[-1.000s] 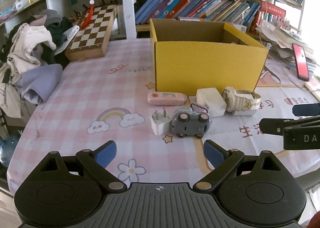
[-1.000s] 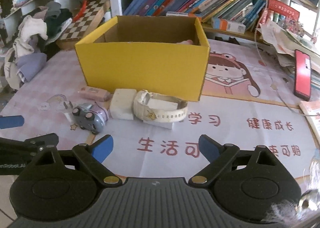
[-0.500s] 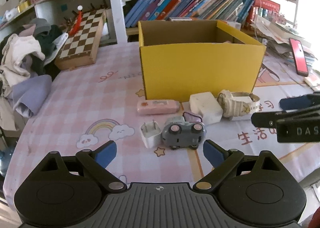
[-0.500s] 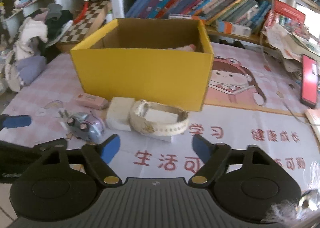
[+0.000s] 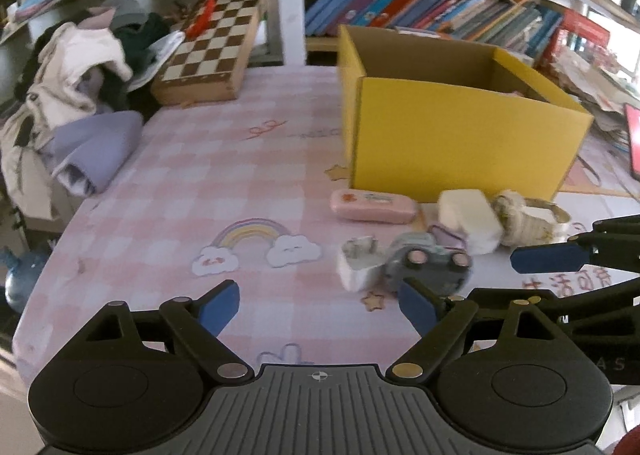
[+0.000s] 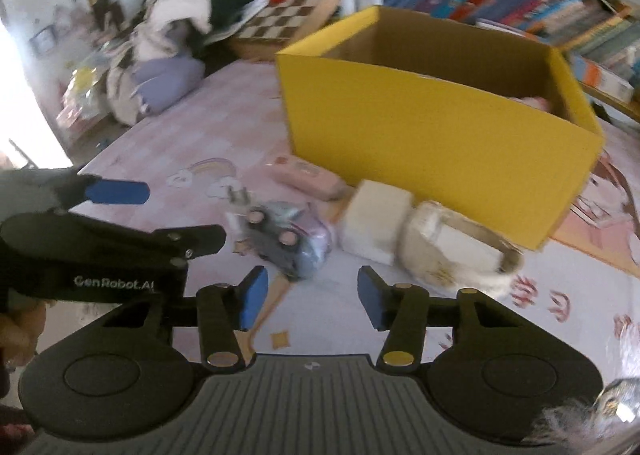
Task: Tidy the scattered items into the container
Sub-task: 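Grasp the white plug adapter with the left gripper while the right gripper grasps the grey toy car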
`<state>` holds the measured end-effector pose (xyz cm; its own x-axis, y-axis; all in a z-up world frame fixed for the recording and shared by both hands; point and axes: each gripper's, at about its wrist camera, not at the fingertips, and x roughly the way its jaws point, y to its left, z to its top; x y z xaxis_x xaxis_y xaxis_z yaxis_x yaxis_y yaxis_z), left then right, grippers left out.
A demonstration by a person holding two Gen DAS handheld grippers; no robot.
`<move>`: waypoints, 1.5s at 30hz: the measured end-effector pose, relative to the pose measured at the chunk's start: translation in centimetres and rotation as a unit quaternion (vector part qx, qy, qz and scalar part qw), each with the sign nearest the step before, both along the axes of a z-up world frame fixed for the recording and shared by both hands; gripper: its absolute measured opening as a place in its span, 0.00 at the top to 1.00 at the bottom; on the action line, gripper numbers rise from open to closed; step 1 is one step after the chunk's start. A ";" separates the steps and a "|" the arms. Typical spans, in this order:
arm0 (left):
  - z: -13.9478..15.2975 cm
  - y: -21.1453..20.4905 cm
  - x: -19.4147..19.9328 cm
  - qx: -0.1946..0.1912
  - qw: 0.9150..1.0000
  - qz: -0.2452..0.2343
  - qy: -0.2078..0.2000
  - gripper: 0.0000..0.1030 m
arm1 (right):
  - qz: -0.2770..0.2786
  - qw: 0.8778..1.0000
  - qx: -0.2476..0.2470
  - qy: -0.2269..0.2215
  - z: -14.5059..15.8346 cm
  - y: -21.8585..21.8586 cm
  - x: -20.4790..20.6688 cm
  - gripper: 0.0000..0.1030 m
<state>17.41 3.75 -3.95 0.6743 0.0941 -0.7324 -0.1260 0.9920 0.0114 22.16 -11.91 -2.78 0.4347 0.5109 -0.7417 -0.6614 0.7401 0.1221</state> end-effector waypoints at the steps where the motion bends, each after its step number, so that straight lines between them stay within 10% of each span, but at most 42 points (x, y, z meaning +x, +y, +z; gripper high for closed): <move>1: 0.0 0.3 0.0 0.000 1.000 0.006 0.000 0.15 | 0.004 1.000 0.001 0.002 -0.1 0.3 0.3 0.53; 18: 0.1 3.2 0.6 -0.009 0.998 0.062 0.011 0.15 | 0.038 0.998 0.001 0.043 -2.4 4.0 4.7 0.42; 31: -1.0 1.7 2.2 -0.025 0.999 0.026 0.022 0.15 | 0.036 0.998 -0.011 0.054 -2.2 1.5 3.9 0.56; 45: -2.7 -0.5 5.0 -0.004 0.999 -0.019 0.031 0.56 | 0.001 0.999 -0.020 0.034 -1.3 -2.4 2.6 0.56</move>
<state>22.40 3.24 -6.66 0.6310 0.0632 -0.7732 -0.0880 0.9961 0.0095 24.73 -14.27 -4.12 0.3823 0.4807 -0.7892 -0.6543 0.7439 0.1361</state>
